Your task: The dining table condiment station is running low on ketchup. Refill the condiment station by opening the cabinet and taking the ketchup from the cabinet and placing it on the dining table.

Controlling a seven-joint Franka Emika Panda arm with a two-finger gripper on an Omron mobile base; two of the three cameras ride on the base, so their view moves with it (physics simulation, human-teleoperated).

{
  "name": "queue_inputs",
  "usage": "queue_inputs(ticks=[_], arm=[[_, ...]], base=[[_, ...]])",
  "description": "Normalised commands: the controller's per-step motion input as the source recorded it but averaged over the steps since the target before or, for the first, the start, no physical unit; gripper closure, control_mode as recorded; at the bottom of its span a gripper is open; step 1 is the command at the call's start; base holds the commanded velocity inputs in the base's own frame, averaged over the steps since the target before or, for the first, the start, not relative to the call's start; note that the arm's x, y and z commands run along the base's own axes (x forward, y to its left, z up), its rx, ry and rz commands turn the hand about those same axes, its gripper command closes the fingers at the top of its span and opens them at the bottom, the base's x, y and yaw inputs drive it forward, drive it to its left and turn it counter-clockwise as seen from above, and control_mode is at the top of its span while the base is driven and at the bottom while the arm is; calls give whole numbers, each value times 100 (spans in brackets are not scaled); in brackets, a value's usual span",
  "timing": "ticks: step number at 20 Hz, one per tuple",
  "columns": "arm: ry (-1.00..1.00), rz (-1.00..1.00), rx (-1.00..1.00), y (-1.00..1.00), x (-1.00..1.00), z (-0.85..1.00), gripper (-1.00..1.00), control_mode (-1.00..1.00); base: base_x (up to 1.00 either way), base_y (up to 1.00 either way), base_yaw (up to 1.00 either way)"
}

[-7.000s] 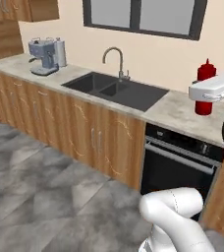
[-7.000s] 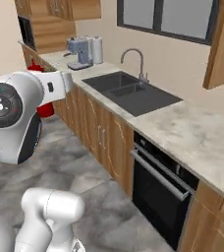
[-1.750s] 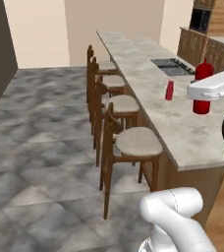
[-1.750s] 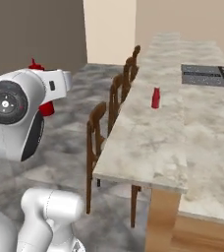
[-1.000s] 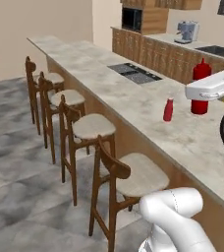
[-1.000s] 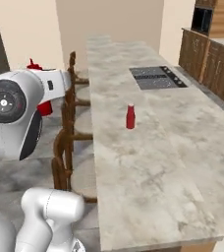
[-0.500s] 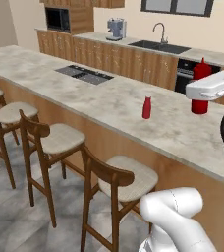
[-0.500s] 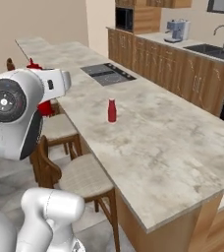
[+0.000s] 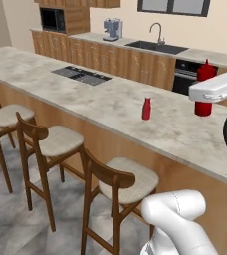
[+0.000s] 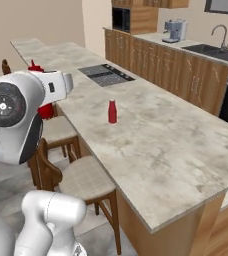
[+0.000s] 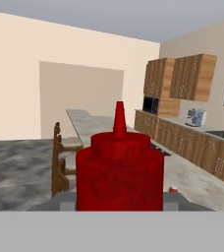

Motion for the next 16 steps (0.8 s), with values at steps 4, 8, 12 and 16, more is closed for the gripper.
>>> queue_inputs(ticks=[4,8,12,16], arm=[[-11,13,10,-58,69,-29,100,-100],[-14,24,12,-77,91,-57,100,-100],[-1,21,6,-39,94,-66,100,-100],[4,20,0,-12,79,-72,100,-100]], base=[[22,-14,2],[0,0,0],[0,0,0],[0,0,0]])
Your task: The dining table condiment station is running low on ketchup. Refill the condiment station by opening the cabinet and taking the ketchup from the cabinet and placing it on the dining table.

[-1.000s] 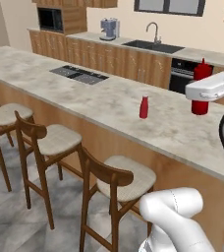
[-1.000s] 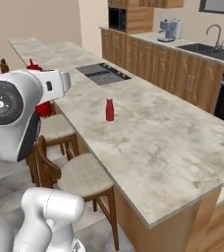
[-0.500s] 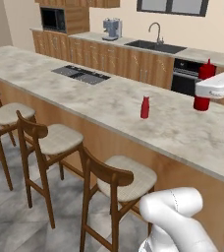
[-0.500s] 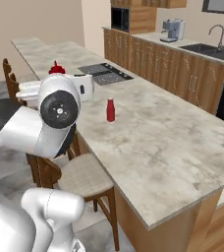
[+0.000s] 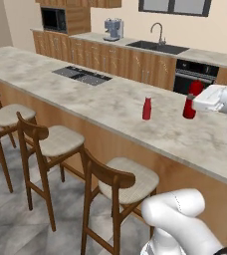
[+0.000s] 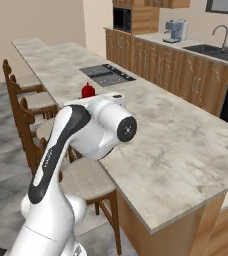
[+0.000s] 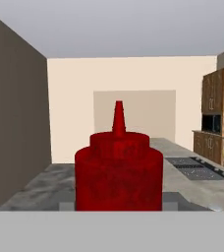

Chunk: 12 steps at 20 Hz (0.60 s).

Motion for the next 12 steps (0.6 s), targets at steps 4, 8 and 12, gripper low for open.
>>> queue_inputs(ticks=[4,8,12], arm=[[1,14,6,-12,53,-45,100,-100],[0,9,1,-2,62,-57,100,-100],[1,8,-2,0,53,-69,100,-100]], base=[[0,0,0],[0,0,0],[0,0,0]])
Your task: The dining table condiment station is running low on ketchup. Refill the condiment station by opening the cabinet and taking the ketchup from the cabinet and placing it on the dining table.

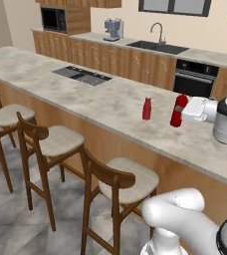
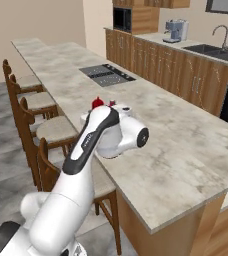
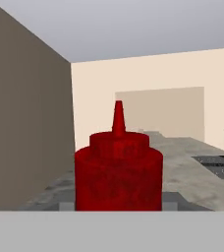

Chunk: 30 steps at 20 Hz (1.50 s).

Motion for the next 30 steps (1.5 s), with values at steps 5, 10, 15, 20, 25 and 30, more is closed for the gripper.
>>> queue_inputs(ticks=[5,10,15,20,25,30], arm=[[0,5,-3,0,49,-69,100,-100],[0,3,0,-23,50,-31,100,-100],[0,2,0,-27,44,-26,100,-100],[0,0,0,-2,59,-24,100,-100],[0,0,0,0,58,-33,100,-100],[0,2,0,-1,48,-46,100,-100]], base=[[0,0,0],[0,0,0],[0,0,0],[0,0,0],[0,0,0],[0,0,0]])
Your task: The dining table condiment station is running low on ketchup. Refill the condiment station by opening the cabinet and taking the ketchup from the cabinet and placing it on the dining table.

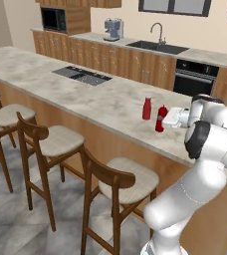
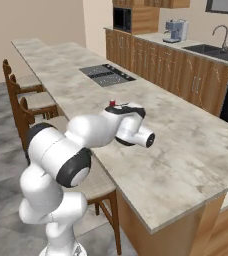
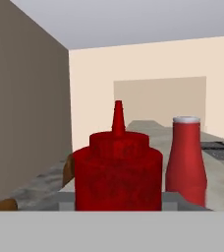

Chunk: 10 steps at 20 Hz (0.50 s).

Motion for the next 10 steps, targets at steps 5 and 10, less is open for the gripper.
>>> queue_inputs(ticks=[5,10], arm=[[0,2,0,-9,45,-28,100,-100],[-1,2,0,-10,32,-36,100,-100]], base=[[0,0,0],[0,0,0]])
